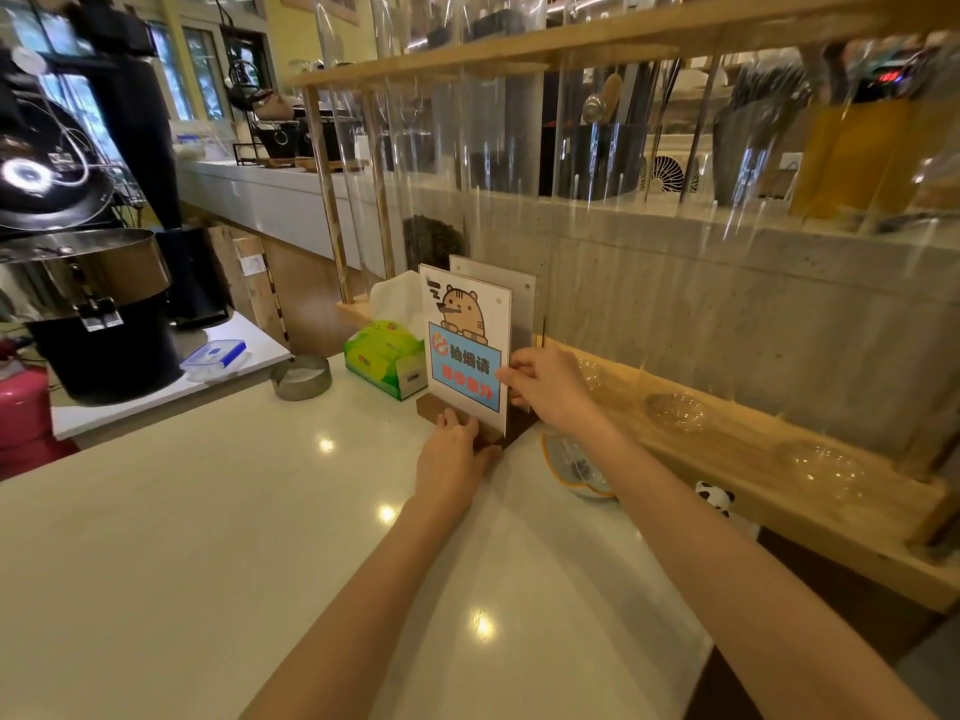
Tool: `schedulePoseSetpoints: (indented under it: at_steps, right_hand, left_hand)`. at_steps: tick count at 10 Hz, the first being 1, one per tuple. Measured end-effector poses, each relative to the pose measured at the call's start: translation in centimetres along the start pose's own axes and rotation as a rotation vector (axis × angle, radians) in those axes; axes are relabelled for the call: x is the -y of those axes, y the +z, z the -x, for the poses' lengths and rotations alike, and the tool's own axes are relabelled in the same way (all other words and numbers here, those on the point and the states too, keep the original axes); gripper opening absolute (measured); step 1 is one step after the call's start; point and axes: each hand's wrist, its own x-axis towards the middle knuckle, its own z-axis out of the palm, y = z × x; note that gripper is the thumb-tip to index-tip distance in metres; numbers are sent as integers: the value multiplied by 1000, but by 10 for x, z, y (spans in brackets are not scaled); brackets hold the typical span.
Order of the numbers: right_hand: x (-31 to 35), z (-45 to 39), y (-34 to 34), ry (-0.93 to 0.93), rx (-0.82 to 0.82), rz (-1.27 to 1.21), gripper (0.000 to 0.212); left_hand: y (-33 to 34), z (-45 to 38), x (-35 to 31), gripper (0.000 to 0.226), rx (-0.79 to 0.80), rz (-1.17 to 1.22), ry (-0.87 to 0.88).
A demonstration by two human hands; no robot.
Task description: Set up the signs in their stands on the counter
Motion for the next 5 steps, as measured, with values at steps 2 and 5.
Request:
schedulePoseSetpoints:
  at_steps: [2,5]
  right_hand:
    - [5,10,7,33,-37,22,26]
    - [110,66,-32,-465,-653,-522,8]
  left_hand:
    - [-28,4,-1,39,94,219,-49]
    - [-126,32,46,18,-252,300,27]
